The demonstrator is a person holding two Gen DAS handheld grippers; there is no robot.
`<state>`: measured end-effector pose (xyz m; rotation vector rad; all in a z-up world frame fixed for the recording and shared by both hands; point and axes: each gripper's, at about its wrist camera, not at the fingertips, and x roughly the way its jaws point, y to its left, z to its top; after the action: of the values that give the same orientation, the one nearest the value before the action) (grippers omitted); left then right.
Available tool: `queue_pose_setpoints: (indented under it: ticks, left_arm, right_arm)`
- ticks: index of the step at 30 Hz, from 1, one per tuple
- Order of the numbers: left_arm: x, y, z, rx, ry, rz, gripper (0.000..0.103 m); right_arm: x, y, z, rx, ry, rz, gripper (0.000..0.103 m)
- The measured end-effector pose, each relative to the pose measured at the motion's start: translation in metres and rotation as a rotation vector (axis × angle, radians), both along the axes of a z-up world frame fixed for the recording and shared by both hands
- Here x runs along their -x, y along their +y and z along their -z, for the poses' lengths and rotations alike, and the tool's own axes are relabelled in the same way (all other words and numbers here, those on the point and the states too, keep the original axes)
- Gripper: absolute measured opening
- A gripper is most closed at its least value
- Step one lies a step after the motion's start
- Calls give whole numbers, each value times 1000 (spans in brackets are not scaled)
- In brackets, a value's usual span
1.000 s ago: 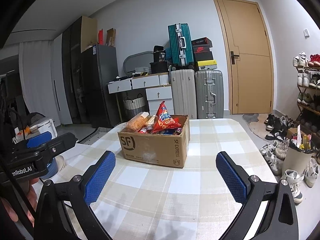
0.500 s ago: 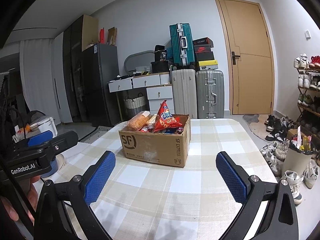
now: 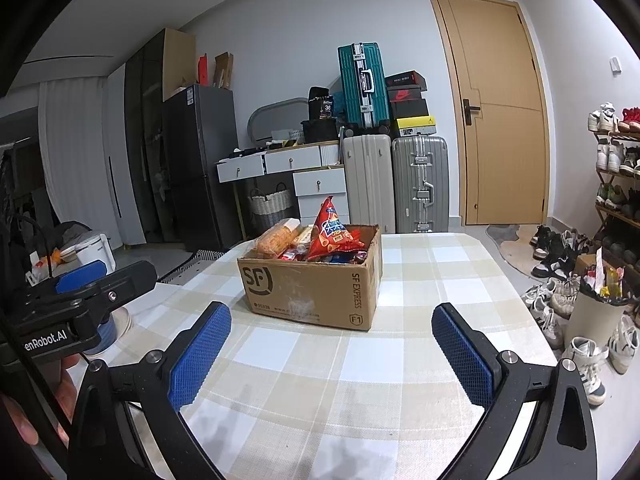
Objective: Organize snacks
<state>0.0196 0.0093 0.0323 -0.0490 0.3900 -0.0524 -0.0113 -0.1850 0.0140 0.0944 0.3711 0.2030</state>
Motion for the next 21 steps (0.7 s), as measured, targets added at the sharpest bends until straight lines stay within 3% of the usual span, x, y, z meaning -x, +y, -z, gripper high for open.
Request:
queue_pose_setpoints:
  ticks: [21]
  left_arm:
    - [1,0,6,19,-3,-1,103]
  right_arm:
    - [0,0,3,-1,7,0,102]
